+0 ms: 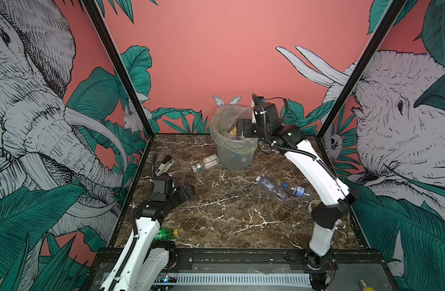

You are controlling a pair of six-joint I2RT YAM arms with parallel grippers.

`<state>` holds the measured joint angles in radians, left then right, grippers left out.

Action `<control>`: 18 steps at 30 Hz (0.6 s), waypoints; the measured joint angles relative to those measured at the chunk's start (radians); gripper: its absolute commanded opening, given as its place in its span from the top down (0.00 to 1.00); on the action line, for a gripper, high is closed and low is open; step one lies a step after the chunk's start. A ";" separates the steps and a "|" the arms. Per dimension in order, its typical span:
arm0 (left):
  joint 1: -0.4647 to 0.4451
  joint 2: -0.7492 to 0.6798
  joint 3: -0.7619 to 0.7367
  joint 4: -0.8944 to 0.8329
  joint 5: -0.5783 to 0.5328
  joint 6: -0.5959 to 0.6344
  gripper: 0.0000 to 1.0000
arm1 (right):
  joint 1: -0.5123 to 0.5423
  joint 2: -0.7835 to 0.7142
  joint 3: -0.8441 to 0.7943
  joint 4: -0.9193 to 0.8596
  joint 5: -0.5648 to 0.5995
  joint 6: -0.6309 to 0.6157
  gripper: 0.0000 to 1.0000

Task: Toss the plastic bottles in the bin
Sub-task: 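Open the right gripper to drop the bottle into the bin, then draw the right gripper back while the left gripper grasps the green yellow-capped bottle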

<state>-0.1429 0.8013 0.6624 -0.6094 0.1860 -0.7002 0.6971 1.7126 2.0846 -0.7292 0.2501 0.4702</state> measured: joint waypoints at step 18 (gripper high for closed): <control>0.000 -0.006 0.095 -0.267 -0.168 -0.236 0.01 | -0.006 -0.594 -0.907 0.198 0.037 0.065 0.00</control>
<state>-0.1429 0.7948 0.7574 -0.8761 0.0181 -0.9360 0.6910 1.1191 1.1774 -0.5316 0.2874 0.5350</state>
